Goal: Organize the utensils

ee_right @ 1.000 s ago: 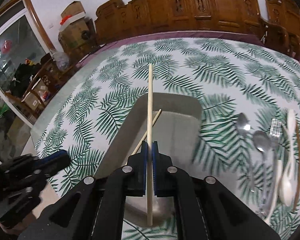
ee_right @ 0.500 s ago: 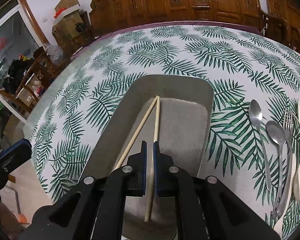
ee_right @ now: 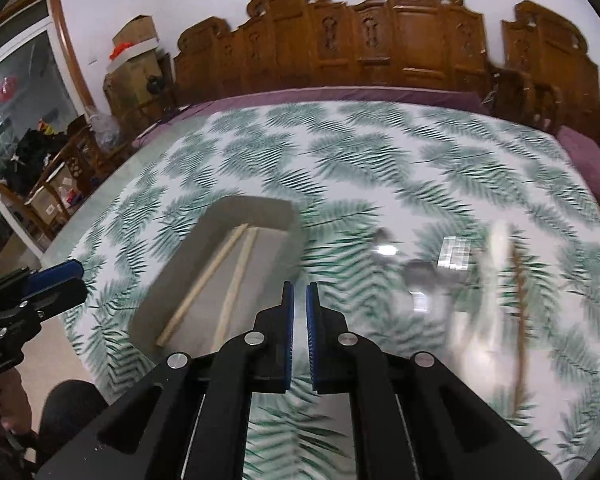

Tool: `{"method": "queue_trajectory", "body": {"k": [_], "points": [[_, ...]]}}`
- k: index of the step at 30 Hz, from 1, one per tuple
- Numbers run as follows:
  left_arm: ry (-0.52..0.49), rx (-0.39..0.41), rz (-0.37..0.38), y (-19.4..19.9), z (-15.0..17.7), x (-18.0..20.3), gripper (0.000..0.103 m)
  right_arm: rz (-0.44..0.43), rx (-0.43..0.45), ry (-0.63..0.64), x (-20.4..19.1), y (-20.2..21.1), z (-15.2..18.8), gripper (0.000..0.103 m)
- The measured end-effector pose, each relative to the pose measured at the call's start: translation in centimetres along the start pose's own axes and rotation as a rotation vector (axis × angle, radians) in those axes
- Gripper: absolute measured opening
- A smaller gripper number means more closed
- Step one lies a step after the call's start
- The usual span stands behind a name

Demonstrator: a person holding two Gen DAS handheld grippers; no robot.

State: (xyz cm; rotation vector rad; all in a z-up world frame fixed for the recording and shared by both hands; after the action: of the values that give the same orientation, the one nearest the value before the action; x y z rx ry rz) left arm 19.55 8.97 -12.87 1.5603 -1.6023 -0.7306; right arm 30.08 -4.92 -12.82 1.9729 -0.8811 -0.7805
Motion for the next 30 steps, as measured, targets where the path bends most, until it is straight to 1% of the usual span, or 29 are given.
{"method": "queue_trajectory", "body": {"k": [1, 3, 4, 5, 6, 7, 8, 9, 11, 15, 19, 24, 27, 30], "points": [[-0.008, -0.002, 0.003, -0.2, 0.0, 0.6, 0.041, 0.012, 0.005, -0.006, 0.8, 0.4, 0.2, 0.009], [-0.022, -0.006, 0.01, -0.6, -0.2, 1.8, 0.051, 0.038, 0.015, -0.02, 2.6, 1.2, 0.6, 0.009], [-0.028, -0.008, 0.015, -0.8, -0.3, 2.3, 0.054, 0.051, 0.018, -0.026, 3.4, 1.4, 0.7, 0.009], [-0.034, -0.01, 0.02, -1.0, -0.3, 2.8, 0.061, 0.061, 0.02, -0.031, 4.0, 1.5, 0.9, 0.009], [-0.039, -0.012, 0.023, -1.2, -0.4, 3.3, 0.071, 0.07, 0.022, -0.038, 4.7, 1.6, 1.0, 0.009], [-0.046, -0.011, 0.025, -1.5, -0.5, 3.8, 0.074, 0.081, 0.023, -0.05, 5.8, 1.6, 1.2, 0.009], [-0.05, -0.01, 0.027, -1.6, -0.5, 4.1, 0.077, 0.084, 0.024, -0.058, 6.5, 1.6, 1.3, 0.014], [-0.06, -0.014, 0.031, -1.9, -0.6, 4.7, 0.077, 0.087, 0.024, -0.065, 7.1, 1.6, 1.5, 0.021], [-0.074, -0.028, 0.034, -2.7, -0.8, 5.5, 0.077, 0.094, 0.02, -0.082, 8.5, 1.1, 1.6, 0.023], [-0.092, -0.049, 0.041, -4.0, -1.4, 6.7, 0.077, 0.097, -0.01, -0.109, 10.9, -0.9, 1.3, 0.023], [-0.118, -0.059, 0.04, -5.1, -1.9, 7.5, 0.077, 0.088, -0.043, -0.122, 12.3, -3.1, 1.0, 0.023], [-0.142, -0.073, 0.038, -6.5, -2.6, 8.4, 0.077, 0.066, -0.074, -0.115, 13.0, -5.2, 0.9, 0.023], [-0.153, -0.075, 0.041, -7.0, -2.9, 8.8, 0.077, 0.07, -0.093, -0.11, 13.2, -6.2, 0.7, 0.023], [-0.158, -0.081, 0.043, -7.6, -3.3, 9.1, 0.073, 0.066, -0.117, -0.108, 13.3, -7.1, 0.5, 0.023]]}}
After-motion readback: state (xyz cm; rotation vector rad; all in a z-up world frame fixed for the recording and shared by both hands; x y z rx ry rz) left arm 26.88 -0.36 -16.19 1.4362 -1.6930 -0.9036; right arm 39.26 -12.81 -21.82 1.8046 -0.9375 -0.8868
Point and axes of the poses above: each gripper's, at about its wrist camera, not at the fingertips, and y roughly against the way its jaws point, x to its right, z to its underside, the point moved 2 cm from there along -y, roughly the way its jaws point, and after that the axes turned 14 degrees about -x, right-handed, at the moved point
